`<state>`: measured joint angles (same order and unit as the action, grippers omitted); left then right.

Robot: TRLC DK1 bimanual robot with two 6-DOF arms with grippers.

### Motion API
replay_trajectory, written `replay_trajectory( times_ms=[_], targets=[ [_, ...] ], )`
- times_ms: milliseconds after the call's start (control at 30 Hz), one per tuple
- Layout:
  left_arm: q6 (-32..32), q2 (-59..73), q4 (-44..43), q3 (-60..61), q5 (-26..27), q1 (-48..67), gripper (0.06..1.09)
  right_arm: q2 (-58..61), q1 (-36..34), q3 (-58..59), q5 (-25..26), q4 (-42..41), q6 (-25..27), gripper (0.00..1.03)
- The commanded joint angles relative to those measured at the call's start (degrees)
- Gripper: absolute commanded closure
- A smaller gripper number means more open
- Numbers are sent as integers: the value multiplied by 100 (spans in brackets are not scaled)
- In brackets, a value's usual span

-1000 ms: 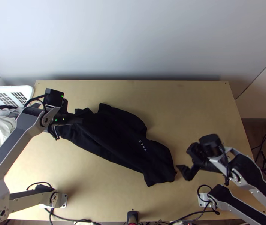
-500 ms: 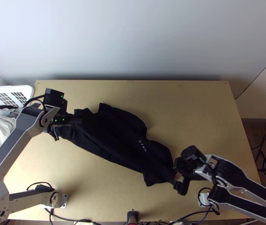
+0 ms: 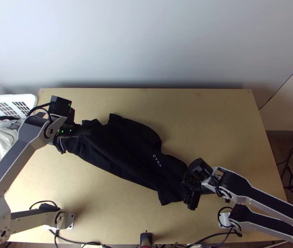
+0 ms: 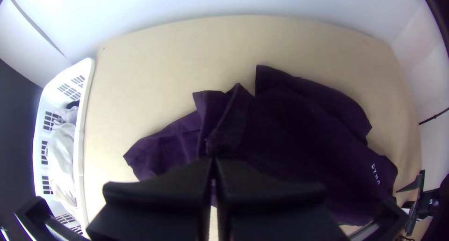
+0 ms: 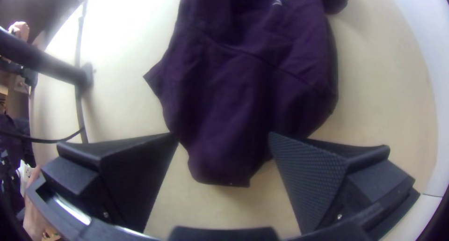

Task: Fold the t-shirt

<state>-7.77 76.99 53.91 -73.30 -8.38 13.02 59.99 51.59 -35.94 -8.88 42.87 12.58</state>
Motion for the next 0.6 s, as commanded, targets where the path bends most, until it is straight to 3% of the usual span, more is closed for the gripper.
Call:
replay_trajectory(
  times_ms=[0, 167, 300, 567],
  targets=[
    [4, 44, -3, -88, -6, -1, 105, 417, -176, 44, 1, -253, 17, 18],
    [30, 44, 5, -123, -6, 26, 105, 496, -255, 8, -8, -350, -1, 58],
    [30, 0, 93, -229, -6, 17, 105, 514, -299, -159, -8, -367, -10, 100],
    [118, -141, 296, -756, -6, -124, 105, 479, -818, -1125, -8, 142, 122, 100]
  ],
)
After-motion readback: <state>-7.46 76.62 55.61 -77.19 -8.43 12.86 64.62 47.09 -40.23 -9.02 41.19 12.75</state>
